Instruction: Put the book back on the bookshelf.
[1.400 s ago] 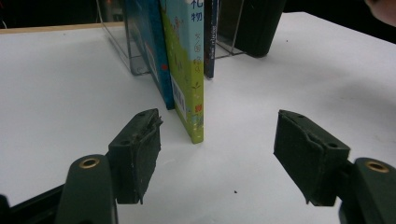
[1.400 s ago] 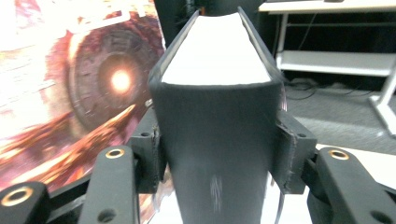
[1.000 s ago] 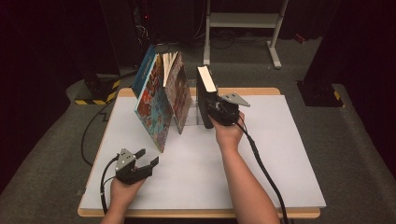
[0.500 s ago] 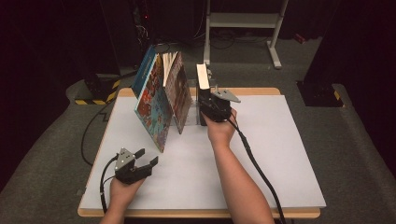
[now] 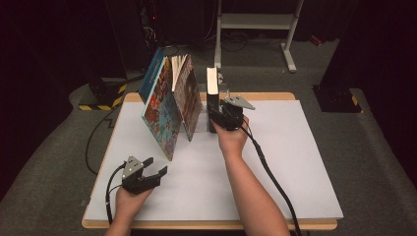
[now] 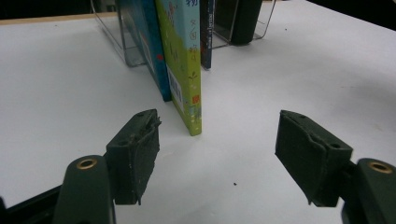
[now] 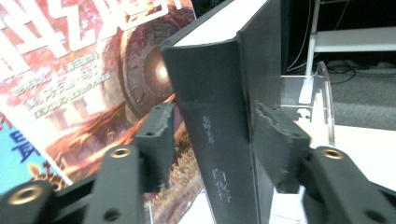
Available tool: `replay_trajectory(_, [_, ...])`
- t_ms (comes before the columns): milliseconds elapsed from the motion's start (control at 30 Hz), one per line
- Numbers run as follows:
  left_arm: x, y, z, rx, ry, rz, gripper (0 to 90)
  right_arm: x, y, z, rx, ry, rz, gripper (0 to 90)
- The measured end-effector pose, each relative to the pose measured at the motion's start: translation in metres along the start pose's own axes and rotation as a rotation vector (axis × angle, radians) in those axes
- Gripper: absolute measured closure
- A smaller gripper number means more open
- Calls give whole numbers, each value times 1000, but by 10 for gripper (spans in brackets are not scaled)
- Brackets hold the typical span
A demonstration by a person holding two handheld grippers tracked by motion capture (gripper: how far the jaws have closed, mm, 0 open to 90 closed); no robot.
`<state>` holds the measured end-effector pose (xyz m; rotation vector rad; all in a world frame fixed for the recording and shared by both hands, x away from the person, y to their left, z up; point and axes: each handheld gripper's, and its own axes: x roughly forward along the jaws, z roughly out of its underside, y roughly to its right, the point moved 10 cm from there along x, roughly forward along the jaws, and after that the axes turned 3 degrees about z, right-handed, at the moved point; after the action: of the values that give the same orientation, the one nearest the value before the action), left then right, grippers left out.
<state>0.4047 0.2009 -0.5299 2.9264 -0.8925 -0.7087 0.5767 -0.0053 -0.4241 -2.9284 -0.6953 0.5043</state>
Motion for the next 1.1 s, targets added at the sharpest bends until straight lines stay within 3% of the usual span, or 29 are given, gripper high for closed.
replay_trajectory(167, [-2, -2, -1, -27, 14, 10, 302, -21, 0, 11, -73, -25, -37, 362])
replay_trajectory(300, [-2, -4, 0, -23, 12, 6, 290, -45, 10, 27, -119, -53, -40, 331])
replay_trajectory(367, [-2, -5, 1, -13, 6, -11, 245, -59, 21, 39, -140, -81, -30, 318])
replay_trajectory(567, [-4, -9, 2, 10, 2, -45, 245, -106, 66, 84, -170, -147, 43, 278])
replay_trajectory(733, [-5, -12, 4, 47, -19, -75, 249, -149, 106, 120, -135, -170, 113, 250])
replay_trajectory(900, [-12, -20, 5, 37, -26, -106, 244, -188, 138, 149, -130, -186, 180, 235])
replay_trajectory(1000, [-14, -26, 6, 20, -34, -124, 235, -198, 145, 157, -106, -202, 185, 221])
replay_trajectory(1100, [-15, -26, 6, 11, -31, -127, 227, -197, 145, 154, -93, -195, 181, 214])
